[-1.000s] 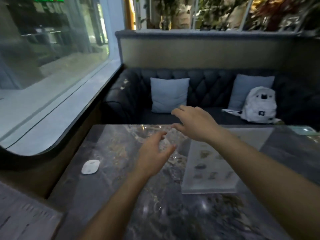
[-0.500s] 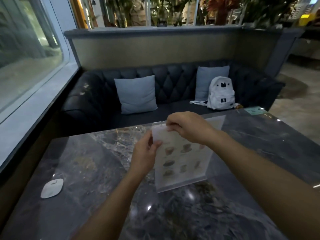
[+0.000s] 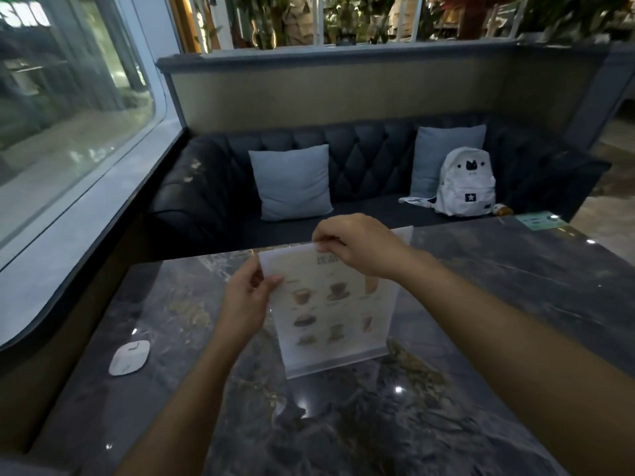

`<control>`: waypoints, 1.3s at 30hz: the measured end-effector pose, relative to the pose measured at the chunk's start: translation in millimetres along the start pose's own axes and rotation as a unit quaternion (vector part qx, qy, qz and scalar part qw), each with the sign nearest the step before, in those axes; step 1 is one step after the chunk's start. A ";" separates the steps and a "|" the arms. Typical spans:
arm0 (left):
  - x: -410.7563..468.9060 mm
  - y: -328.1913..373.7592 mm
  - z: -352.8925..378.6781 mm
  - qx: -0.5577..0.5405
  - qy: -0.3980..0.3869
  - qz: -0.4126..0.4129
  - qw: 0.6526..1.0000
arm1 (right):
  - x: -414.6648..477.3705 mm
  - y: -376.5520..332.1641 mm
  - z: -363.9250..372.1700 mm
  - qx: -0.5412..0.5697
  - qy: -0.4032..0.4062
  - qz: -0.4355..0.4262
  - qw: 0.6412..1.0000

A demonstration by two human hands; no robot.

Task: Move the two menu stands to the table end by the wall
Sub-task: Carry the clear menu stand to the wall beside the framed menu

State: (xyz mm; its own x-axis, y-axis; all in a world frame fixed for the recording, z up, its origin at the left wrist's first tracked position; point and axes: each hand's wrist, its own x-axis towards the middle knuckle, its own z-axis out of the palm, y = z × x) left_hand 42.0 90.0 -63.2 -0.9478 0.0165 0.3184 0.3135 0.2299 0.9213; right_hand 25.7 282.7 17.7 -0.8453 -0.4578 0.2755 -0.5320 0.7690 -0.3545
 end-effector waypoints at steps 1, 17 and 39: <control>-2.0 -1.1 -10.7 0.006 0.001 -0.002 1.000 | 5.2 -5.0 4.5 0.007 -0.003 -0.009 1.000; -39.7 -35.8 -133.0 -0.022 0.146 -0.055 0.988 | 42.7 -14.5 45.9 0.132 0.035 -0.037 0.990; -82.0 -119.2 -95.6 -0.089 0.164 -0.275 0.943 | -26.7 43.5 187.6 0.434 0.060 0.275 0.856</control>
State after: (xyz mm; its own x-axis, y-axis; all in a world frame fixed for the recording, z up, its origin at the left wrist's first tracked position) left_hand 87.9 -31.8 -177.8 -0.9101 -0.3664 -0.1939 -0.1879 -0.0524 0.9808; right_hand 15.8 244.7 -172.7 -0.9963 -0.0440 -0.0741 0.0635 0.2074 -0.9762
